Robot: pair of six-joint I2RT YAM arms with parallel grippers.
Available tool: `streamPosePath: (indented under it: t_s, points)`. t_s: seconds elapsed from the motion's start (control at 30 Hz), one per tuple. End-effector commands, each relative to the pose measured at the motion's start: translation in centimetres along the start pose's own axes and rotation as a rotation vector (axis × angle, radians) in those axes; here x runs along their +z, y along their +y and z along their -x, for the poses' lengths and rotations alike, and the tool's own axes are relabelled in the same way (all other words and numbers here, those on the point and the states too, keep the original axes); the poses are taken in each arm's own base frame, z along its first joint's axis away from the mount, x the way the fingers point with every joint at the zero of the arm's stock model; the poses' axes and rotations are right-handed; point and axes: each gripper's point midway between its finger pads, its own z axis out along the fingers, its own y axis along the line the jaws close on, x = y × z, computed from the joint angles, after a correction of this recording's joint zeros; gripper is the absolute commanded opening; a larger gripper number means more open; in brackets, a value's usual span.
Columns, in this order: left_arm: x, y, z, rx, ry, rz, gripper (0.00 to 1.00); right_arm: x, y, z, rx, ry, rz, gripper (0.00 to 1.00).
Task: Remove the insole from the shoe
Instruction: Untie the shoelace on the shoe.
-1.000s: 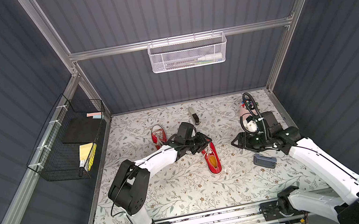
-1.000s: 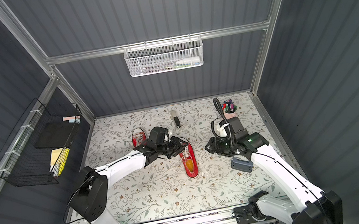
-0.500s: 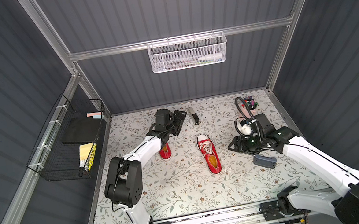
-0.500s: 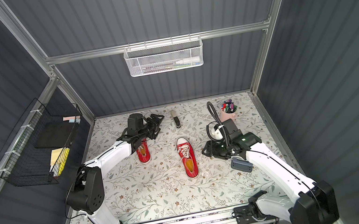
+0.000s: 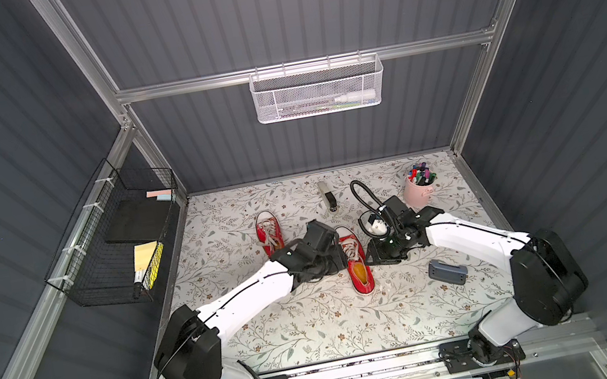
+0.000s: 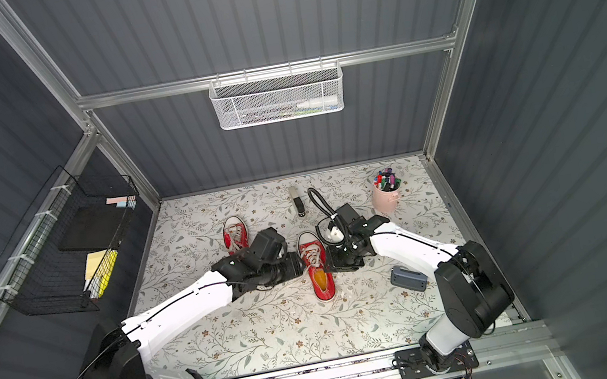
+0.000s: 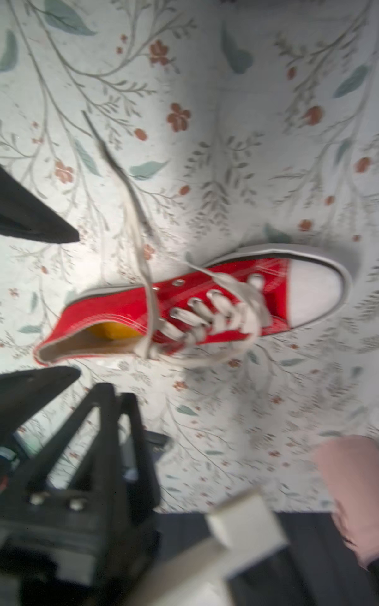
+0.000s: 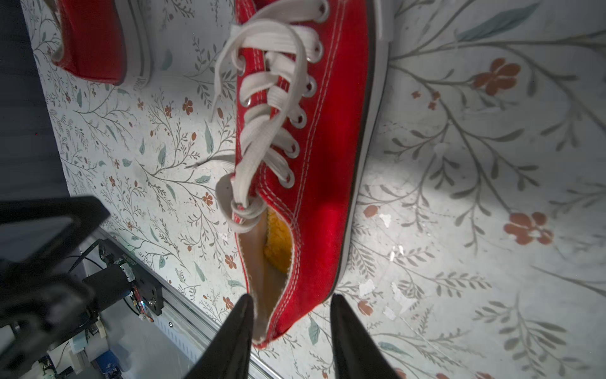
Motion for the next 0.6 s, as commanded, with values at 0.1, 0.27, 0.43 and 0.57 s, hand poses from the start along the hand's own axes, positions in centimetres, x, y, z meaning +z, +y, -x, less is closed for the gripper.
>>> streamPosePath:
  t_s: [0.1,0.27,0.43,0.57]
  points:
    - [2.4,0.5,-3.0,0.137,0.12,0.007,0.7,1.1,0.9,1.6,-0.036,-0.012,0.027,0.38]
    - [4.1,-0.2,-2.8,0.157,0.126,-0.015,0.68,2.0,0.7,2.5,-0.02,-0.017,0.02,0.36]
    - [5.7,-0.9,-3.5,0.113,0.167,-0.065,0.7,2.4,0.3,2.9,-0.007,-0.027,-0.003,0.29]
    - [6.6,-1.3,-3.6,0.089,0.166,-0.094,0.7,2.4,0.0,2.9,-0.002,-0.036,-0.014,0.25]
